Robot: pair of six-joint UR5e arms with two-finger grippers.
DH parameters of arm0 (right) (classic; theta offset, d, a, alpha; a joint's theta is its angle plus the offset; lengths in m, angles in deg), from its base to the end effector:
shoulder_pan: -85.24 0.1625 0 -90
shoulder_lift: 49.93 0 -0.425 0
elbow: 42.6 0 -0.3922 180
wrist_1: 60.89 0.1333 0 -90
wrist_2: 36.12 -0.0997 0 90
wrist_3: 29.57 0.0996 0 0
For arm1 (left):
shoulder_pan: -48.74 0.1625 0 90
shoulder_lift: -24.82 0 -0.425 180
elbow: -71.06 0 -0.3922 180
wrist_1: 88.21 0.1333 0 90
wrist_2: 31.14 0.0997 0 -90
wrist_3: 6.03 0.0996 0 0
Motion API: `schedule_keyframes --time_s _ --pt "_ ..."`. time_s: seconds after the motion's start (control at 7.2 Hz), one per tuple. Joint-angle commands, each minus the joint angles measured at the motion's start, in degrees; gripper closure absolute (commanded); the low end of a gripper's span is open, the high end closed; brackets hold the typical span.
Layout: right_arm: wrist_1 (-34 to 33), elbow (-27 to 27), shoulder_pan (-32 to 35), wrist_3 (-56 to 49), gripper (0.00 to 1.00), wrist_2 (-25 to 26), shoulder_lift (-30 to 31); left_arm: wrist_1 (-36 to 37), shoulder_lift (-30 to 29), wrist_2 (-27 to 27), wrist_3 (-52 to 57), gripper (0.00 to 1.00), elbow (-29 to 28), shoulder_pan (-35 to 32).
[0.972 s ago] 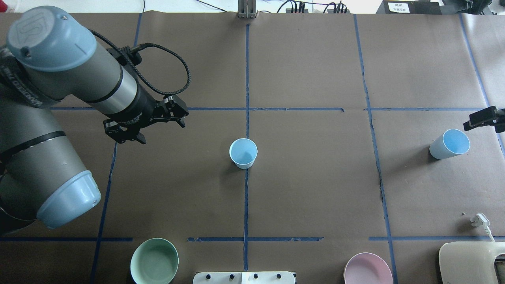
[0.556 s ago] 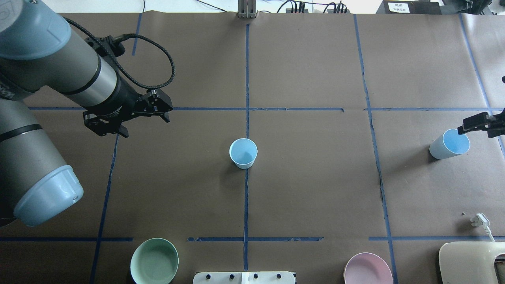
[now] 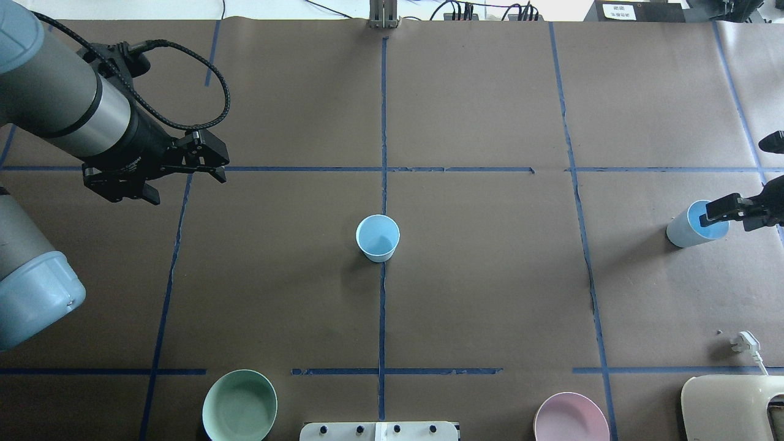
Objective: Stack blue cups with both arms
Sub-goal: 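Open and withdraw the left gripper while the right gripper reaches the other cup, then grasp the second light-blue cup with the right gripper and lift it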
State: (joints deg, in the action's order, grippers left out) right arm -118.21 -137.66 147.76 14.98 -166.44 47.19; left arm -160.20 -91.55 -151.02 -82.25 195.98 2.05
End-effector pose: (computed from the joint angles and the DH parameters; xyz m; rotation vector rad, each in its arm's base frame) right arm -0.1529 -0.4432 0.6129 0.0104 -0.8554 0.0916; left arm 0.2882 -0.4277 0.1938 -0.0574 0.8904 -0.3392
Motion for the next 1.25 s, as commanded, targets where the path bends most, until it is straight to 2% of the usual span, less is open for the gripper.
schedule_keyframes --time_s 0.0,0.14,0.28,0.56,0.69,0.83,1.11 --pt "-0.3 0.4 -0.1 0.0 0.79 1.5 0.0 0.0 2.0 0.0 0.2 0.00 0.5 -0.2" --pt "-0.3 0.9 -0.3 -0.1 0.94 1.6 0.0 0.0 3.9 0.0 1.4 0.00 2.1 -0.2" --pt "-0.3 0.8 -0.5 -0.1 1.00 1.5 -0.3 0.1 5.1 0.0 2.8 0.00 3.1 -0.4" --pt "-0.4 -3.3 -0.1 0.1 1.00 -1.4 -0.5 0.1 6.3 0.0 3.2 0.00 3.4 -1.1" --pt "-0.5 -5.1 2.0 0.4 1.00 -4.6 -0.9 0.1 7.4 0.0 4.5 0.00 3.9 -1.5" --pt "-0.5 -7.2 2.2 3.2 1.00 -5.9 -1.4 0.1 9.6 0.0 8.2 0.00 4.1 -2.9" --pt "-0.6 -9.7 1.0 16.6 1.00 -7.1 -8.9 0.1 16.5 -0.2 24.6 0.00 3.7 -8.3"
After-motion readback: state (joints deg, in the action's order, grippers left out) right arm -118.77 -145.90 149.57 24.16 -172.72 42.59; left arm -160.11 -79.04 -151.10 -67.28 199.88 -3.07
